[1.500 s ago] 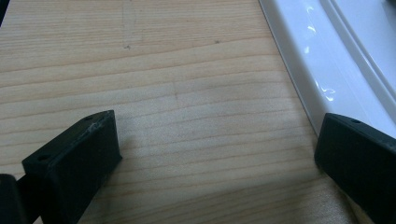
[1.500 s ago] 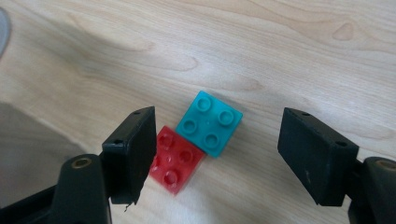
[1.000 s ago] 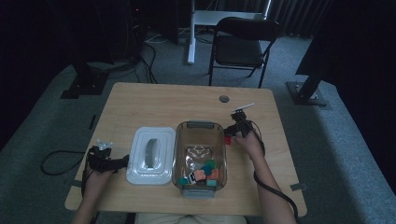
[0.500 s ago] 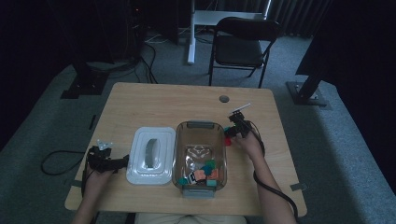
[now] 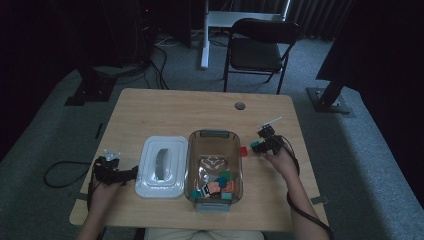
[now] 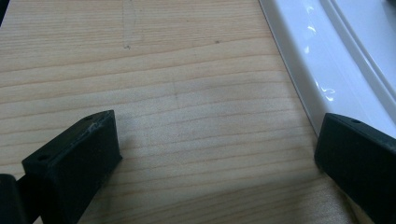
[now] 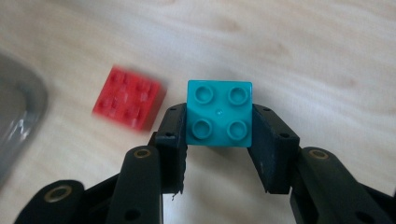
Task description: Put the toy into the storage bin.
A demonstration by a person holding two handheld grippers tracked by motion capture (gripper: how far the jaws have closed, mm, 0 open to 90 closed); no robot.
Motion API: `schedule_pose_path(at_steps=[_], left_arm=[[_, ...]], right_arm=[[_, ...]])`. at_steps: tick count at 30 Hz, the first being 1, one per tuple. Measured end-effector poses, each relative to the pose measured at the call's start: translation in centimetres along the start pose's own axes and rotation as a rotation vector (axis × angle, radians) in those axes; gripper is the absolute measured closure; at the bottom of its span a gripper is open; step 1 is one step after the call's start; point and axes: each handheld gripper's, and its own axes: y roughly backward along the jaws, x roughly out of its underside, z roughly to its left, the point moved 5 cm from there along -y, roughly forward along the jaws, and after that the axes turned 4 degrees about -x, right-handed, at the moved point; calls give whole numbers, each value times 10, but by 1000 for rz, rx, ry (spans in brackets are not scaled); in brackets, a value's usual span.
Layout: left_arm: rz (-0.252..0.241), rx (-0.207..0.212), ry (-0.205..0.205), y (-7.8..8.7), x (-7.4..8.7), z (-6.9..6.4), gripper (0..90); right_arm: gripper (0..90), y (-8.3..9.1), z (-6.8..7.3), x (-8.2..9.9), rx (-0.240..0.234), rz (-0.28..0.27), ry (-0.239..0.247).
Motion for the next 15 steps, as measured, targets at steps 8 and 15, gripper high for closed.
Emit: schedule_pose_path(at_steps=[8,15], left_arm=[[0,0,0,0,0,0,5],[1,0,-1,0,0,0,5]], right_arm=[[586,13,14,39,-27,-16,11],[586,14,23,66,-14,5,41]])
